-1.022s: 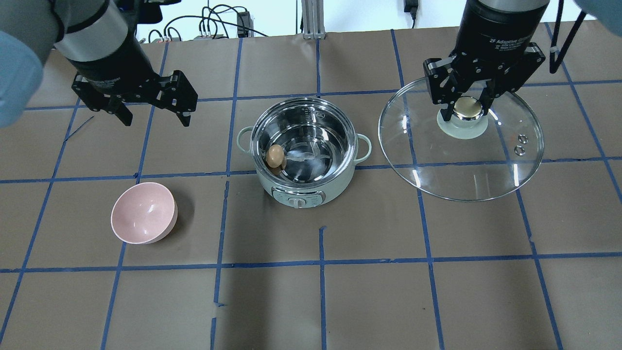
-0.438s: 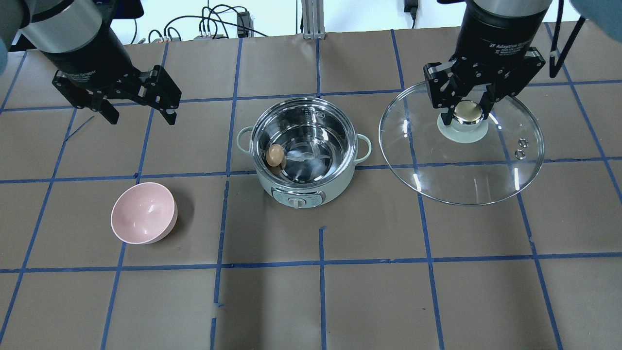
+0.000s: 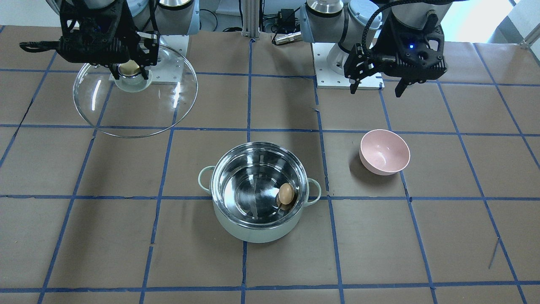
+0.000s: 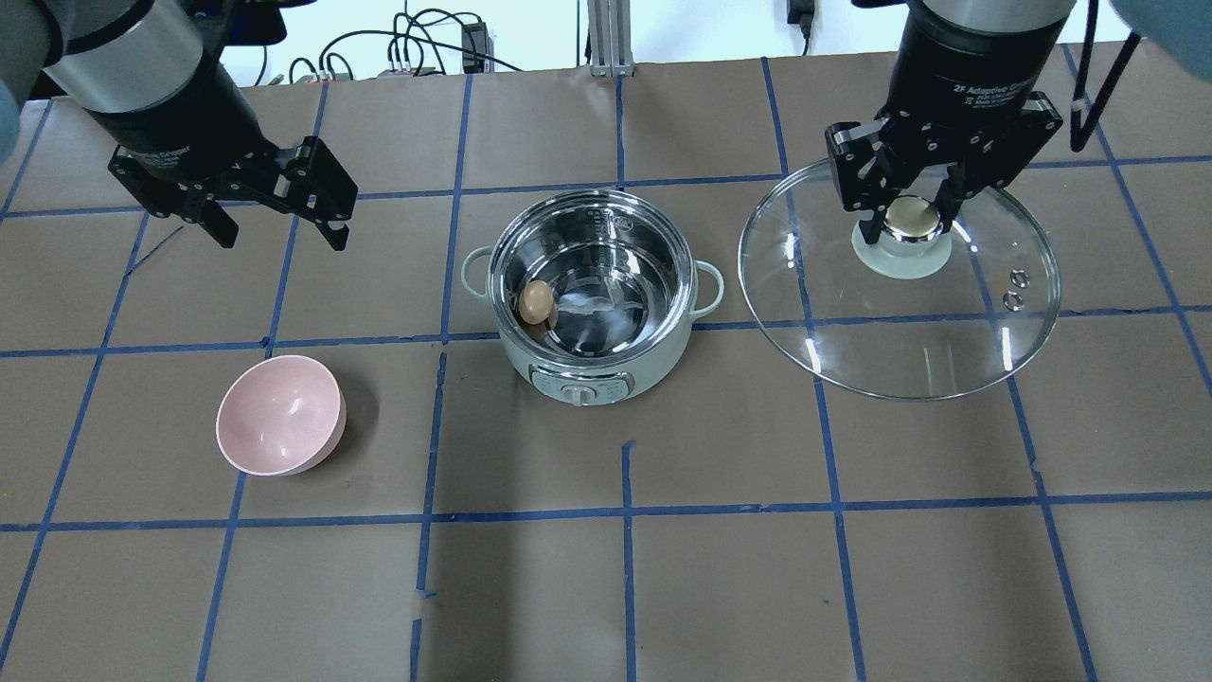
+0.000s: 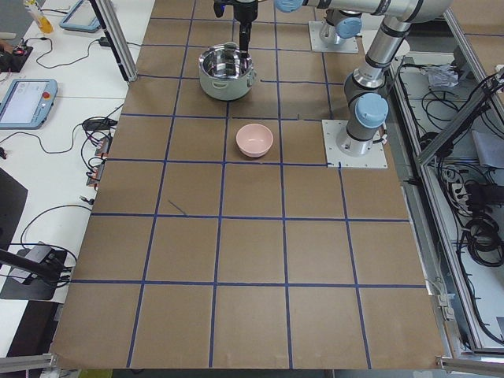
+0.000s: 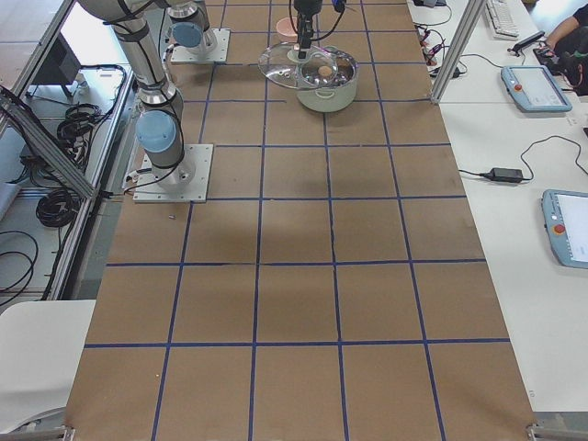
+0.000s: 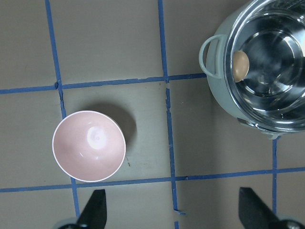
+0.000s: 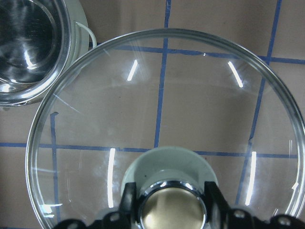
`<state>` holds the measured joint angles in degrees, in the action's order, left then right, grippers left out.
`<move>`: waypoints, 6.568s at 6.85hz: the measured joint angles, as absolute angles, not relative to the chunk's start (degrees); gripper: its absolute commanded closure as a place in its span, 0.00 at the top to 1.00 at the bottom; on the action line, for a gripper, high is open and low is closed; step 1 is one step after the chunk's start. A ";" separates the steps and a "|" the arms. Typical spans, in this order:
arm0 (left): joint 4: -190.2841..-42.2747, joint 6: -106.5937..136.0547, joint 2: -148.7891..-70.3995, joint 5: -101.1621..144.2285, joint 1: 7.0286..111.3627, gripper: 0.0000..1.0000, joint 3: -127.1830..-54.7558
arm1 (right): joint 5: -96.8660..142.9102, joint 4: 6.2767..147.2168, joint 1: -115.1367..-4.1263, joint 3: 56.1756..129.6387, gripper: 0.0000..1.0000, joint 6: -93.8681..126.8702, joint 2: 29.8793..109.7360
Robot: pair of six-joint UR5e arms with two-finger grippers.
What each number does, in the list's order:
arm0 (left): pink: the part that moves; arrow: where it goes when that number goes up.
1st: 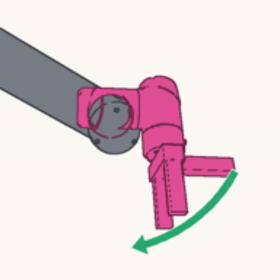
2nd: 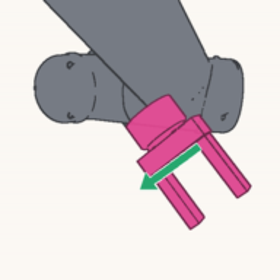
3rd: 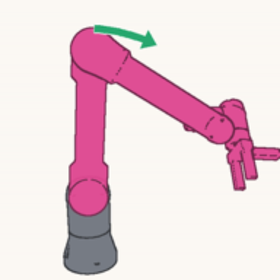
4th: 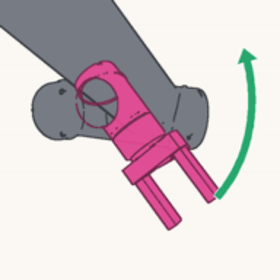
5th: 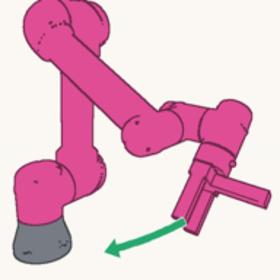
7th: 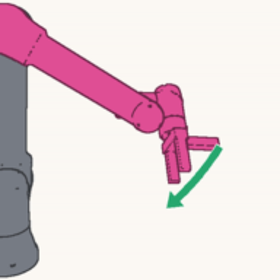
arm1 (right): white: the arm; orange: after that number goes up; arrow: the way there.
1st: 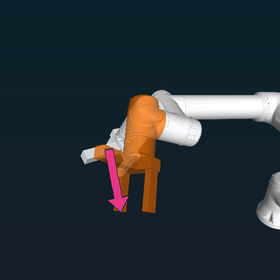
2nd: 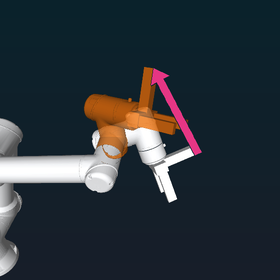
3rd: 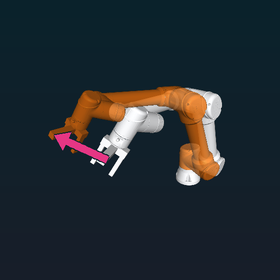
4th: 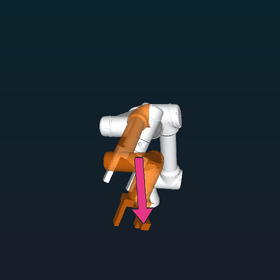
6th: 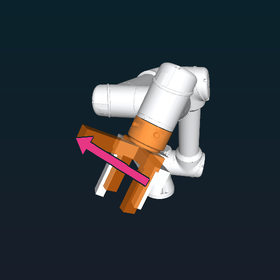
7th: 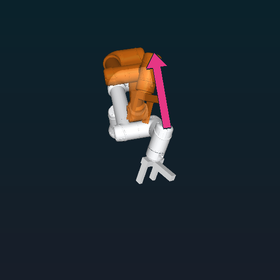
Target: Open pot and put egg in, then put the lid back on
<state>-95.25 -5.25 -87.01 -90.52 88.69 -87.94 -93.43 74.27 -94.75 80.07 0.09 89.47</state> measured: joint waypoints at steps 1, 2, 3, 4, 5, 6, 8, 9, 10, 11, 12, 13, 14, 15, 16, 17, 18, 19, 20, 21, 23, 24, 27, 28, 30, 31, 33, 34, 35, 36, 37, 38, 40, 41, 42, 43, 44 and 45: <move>-95.10 -5.03 -86.97 -90.20 88.67 0.97 -88.02 | -93.43 74.27 -94.75 80.07 0.50 0.09 89.47; -95.04 -4.90 -86.94 -89.96 88.67 0.97 -88.04 | -93.43 74.27 -94.75 80.07 0.50 0.09 89.47; -95.02 -4.86 -86.93 -89.87 88.67 0.97 -88.06 | -93.43 74.27 -94.75 80.07 0.50 0.09 89.47; -95.01 -4.84 -86.93 -89.84 88.68 0.97 -88.09 | -93.43 74.27 -94.75 80.07 0.50 0.09 89.47; -95.01 -4.84 -86.92 -89.83 88.71 0.97 -88.12 | -93.43 74.27 -94.75 80.07 0.50 0.09 89.47; -95.01 -4.83 -86.92 -89.82 88.74 0.97 -88.14 | -93.43 74.27 -94.75 80.07 0.50 0.09 89.47; -95.01 -4.83 -86.92 -89.82 88.77 0.97 -88.15 | -93.43 74.27 -94.75 80.07 0.50 0.09 89.47; -95.01 -4.83 -86.92 -89.83 88.77 0.97 -88.15 | -93.43 74.27 -94.75 80.07 0.50 0.09 89.47; -95.01 -4.83 -86.92 -89.83 88.77 0.97 -88.18 | -93.43 74.27 -94.76 80.07 0.50 0.09 89.47; -94.99 -4.83 -86.92 -89.82 88.77 0.97 -88.21 | -93.43 74.27 -94.79 80.07 0.50 0.09 89.47; -94.95 -4.83 -86.92 -89.83 88.77 0.97 -88.23 | -93.43 74.27 -94.82 80.09 0.50 0.09 89.52; -94.95 -4.83 -86.90 -89.83 88.77 0.97 -88.24 | -93.43 74.27 -94.83 80.24 0.50 0.09 89.68; -94.96 -4.83 -86.86 -89.82 88.76 0.97 -88.24 | -93.43 74.27 -94.83 80.51 0.50 0.09 89.89; -94.94 -4.83 -86.87 -89.82 88.72 0.97 -88.24 | -93.43 74.27 -94.83 80.73 0.50 0.09 90.02; -94.93 -4.84 -86.87 -89.82 88.71 0.97 -88.24 | -93.43 74.27 -94.83 80.84 0.50 0.09 90.06; -94.92 -4.83 -86.86 -89.82 88.73 0.97 -88.24 | -93.43 74.27 -94.83 80.90 0.50 0.09 90.07; -94.92 -4.83 -86.85 -89.82 88.74 0.97 -88.24 | -93.43 74.27 -94.82 80.93 0.50 0.09 90.08; -94.92 -4.83 -86.84 -89.82 88.72 0.97 -88.24 | -93.43 74.27 -94.78 80.94 0.50 0.09 90.08; -94.92 -4.83 -86.84 -89.82 88.69 0.97 -88.24 | -93.43 74.27 -94.77 80.93 0.50 0.09 90.09; -94.92 -4.83 -86.84 -89.82 88.70 0.97 -88.24 | -93.43 74.31 -94.78 80.92 0.50 0.15 90.08; -94.92 -4.83 -86.84 -89.82 88.71 0.97 -88.24 | -93.37 74.60 -94.61 80.89 0.49 0.37 90.09; -94.92 -4.83 -86.84 -89.83 88.70 0.97 -88.24 | -93.25 74.71 -94.56 80.84 0.49 0.52 90.08; -94.92 -4.83 -86.84 -89.82 88.68 0.97 -88.24 | -92.61 76.56 -95.40 79.69 0.47 1.10 89.11; -94.92 -4.83 -86.84 -89.84 88.68 0.99 -88.24 | -91.98 78.75 -96.14 79.48 0.46 1.98 88.09; -95.03 -4.93 -86.84 -90.25 88.63 1.00 -88.12 | -89.15 87.77 -100.44 79.35 0.44 7.97 83.21; -95.18 -4.91 -86.82 -90.53 88.50 1.00 -87.92 | -88.39 93.22 -103.89 79.37 0.44 11.99 79.64; -95.47 -4.55 -86.76 -90.68 88.17 1.00 -87.44 | -88.36 102.30 -110.73 79.51 0.44 19.00 72.94; -95.52 -3.96 -86.76 -90.68 88.00 1.00 -87.21 | -88.23 104.22 -112.13 79.59 0.44 20.72 70.25; -95.65 -3.06 -86.75 -90.68 87.77 1.00 -86.96 | -88.15 105.67 -112.89 79.63 0.44 22.34 68.05; -96.09 -2.33 -86.75 -90.77 87.45 1.00 -86.68 | -88.19 106.83 -113.39 79.78 0.44 23.66 67.01; -96.64 -2.00 -86.75 -90.84 87.07 1.00 -86.42 | -88.27 107.28 -113.82 79.88 0.44 24.49 66.63; -96.88 -1.92 -86.75 -90.85 86.70 1.00 -86.32 | -88.27 107.40 -114.13 79.89 0.44 25.08 66.44; -96.88 -1.99 -86.75 -90.74 86.54 1.00 -86.46 | -88.28 107.45 -114.31 80.06 0.44 25.11 66.34; -96.86 -2.01 -86.75 -90.67 86.55 1.00 -86.52 | -88.54 107.42 -114.34 80.32 0.44 24.60 66.32; -96.86 -2.04 -86.75 -90.56 86.56 1.00 -86.53 | -88.60 107.43 -114.35 80.82 0.44 24.20 66.23; -96.86 -2.06 -86.75 -90.48 86.57 1.00 -86.51 | -88.39 107.51 -114.34 81.33 0.45 24.22 66.22; -96.86 -2.04 -86.75 -90.46 86.57 1.00 -86.50 | -88.14 107.55 -114.35 81.64 0.45 24.46 66.24; -96.86 -2.03 -86.75 -90.45 86.57 1.00 -86.50 | -87.99 107.55 -114.34 81.70 0.44 24.74 66.18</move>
